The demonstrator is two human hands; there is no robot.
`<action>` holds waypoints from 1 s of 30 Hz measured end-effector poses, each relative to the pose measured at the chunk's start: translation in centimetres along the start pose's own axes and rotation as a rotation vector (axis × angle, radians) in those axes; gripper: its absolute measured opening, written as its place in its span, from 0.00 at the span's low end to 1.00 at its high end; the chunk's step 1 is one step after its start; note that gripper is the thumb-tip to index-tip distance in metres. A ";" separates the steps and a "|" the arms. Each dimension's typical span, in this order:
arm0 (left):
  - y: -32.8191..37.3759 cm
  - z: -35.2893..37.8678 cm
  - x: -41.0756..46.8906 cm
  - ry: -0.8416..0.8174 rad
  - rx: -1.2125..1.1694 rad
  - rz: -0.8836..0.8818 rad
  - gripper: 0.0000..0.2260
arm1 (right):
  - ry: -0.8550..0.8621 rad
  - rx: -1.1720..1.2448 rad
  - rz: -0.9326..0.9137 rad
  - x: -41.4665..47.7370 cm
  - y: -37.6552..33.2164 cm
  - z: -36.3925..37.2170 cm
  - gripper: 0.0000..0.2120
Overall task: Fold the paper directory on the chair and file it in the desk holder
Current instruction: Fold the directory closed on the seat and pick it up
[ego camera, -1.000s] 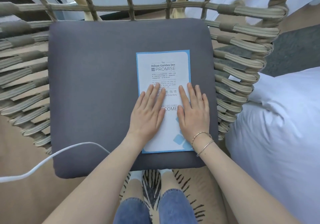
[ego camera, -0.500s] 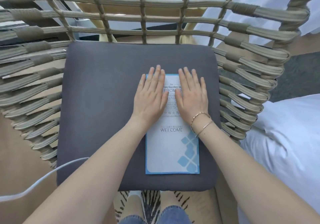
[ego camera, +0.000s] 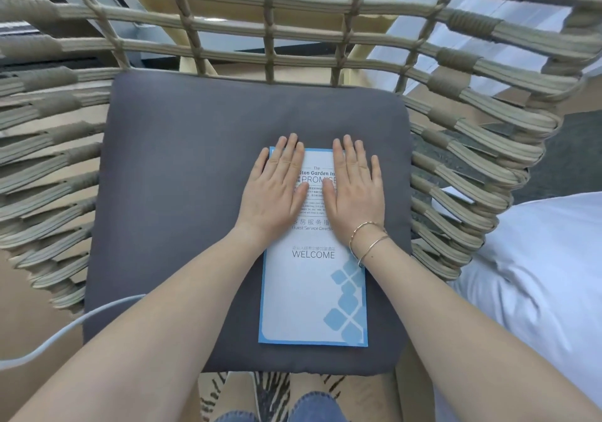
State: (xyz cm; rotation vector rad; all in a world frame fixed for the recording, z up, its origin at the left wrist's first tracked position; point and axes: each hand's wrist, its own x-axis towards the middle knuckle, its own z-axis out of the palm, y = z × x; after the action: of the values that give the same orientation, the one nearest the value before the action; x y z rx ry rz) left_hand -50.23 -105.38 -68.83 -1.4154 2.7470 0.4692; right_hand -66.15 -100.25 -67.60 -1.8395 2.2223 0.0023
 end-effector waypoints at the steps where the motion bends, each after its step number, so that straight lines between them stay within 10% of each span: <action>1: 0.1 -0.3 0.0 -0.007 -0.001 -0.003 0.27 | -0.007 -0.002 -0.002 0.0 0.0 -0.2 0.29; 30: 5.0 4.0 -15.7 -0.008 -0.039 -0.017 0.27 | 0.054 0.065 0.046 -16.0 -1.5 3.8 0.31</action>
State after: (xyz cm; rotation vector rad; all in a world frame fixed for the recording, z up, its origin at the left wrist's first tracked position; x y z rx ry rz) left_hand -45.48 -89.09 -68.96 -1.4408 2.7323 0.5295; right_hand -61.25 -84.49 -67.86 -1.7748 2.2724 -0.1118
